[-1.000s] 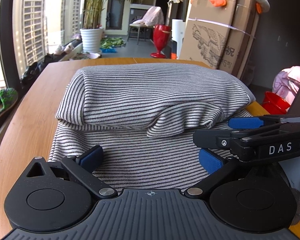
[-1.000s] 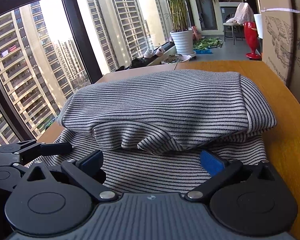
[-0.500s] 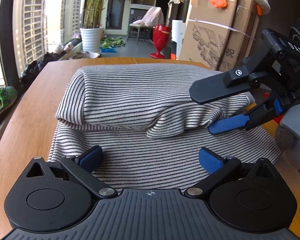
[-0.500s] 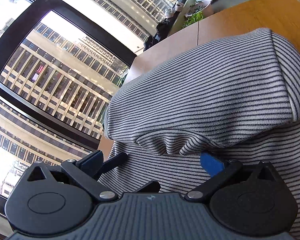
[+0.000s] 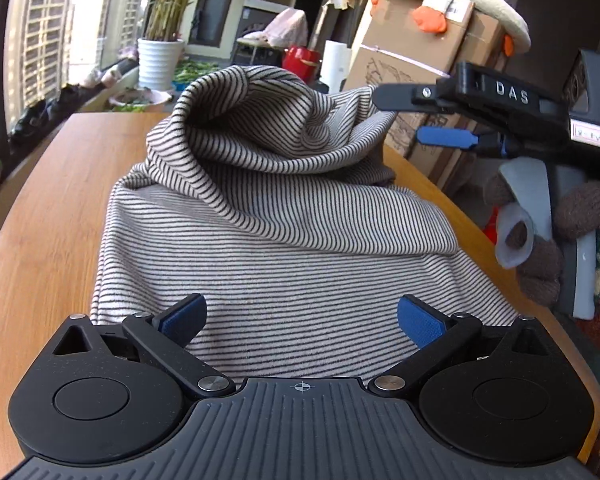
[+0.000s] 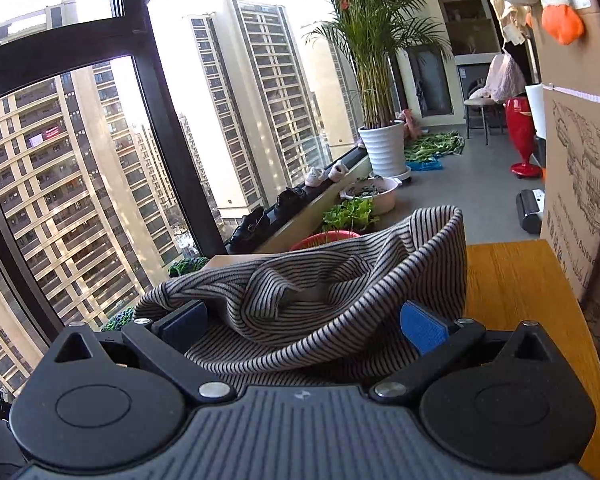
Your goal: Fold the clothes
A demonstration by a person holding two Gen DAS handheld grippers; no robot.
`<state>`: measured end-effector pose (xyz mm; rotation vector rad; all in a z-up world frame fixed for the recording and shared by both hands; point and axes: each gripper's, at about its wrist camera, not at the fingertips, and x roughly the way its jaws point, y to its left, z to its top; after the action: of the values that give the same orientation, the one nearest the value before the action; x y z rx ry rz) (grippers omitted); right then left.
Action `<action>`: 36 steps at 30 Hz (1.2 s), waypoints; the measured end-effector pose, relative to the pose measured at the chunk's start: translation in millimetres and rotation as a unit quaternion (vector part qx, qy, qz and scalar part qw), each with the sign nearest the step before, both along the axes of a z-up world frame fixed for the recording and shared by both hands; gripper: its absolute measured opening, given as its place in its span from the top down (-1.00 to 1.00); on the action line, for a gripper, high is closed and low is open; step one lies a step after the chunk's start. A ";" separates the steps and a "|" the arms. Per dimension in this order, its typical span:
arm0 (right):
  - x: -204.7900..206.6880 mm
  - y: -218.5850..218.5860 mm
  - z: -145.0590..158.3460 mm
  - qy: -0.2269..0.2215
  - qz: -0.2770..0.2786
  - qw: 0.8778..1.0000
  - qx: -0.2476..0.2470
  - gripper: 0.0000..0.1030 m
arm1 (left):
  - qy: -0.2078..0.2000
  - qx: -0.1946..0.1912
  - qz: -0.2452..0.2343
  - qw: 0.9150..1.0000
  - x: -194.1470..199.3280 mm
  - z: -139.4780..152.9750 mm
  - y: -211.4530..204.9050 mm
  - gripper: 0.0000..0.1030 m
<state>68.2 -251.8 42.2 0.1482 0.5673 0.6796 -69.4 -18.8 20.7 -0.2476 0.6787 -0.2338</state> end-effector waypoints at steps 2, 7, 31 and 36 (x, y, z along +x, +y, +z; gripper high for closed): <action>-3.3 -16.3 -13.5 0.036 -0.010 0.999 0.011 -1.00 | 0.000 0.002 0.006 1.000 12.5 2.5 2.4 -1.00; -17.2 -31.8 -17.8 0.065 0.019 0.997 0.032 -1.00 | 0.043 0.009 0.033 0.998 38.5 -8.1 10.6 -1.00; -31.4 -10.7 18.5 0.044 0.065 0.997 -0.015 -1.00 | 0.019 0.025 -0.015 0.999 30.0 -2.3 1.7 -1.00; -40.7 -47.9 -1.1 0.180 0.105 0.975 0.074 -1.00 | 0.034 0.028 -0.004 0.999 44.6 -8.0 10.2 -1.00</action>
<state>27.5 -299.6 41.1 0.3584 0.8884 0.9095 -24.9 -8.6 12.7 -0.2005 0.7524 -0.2136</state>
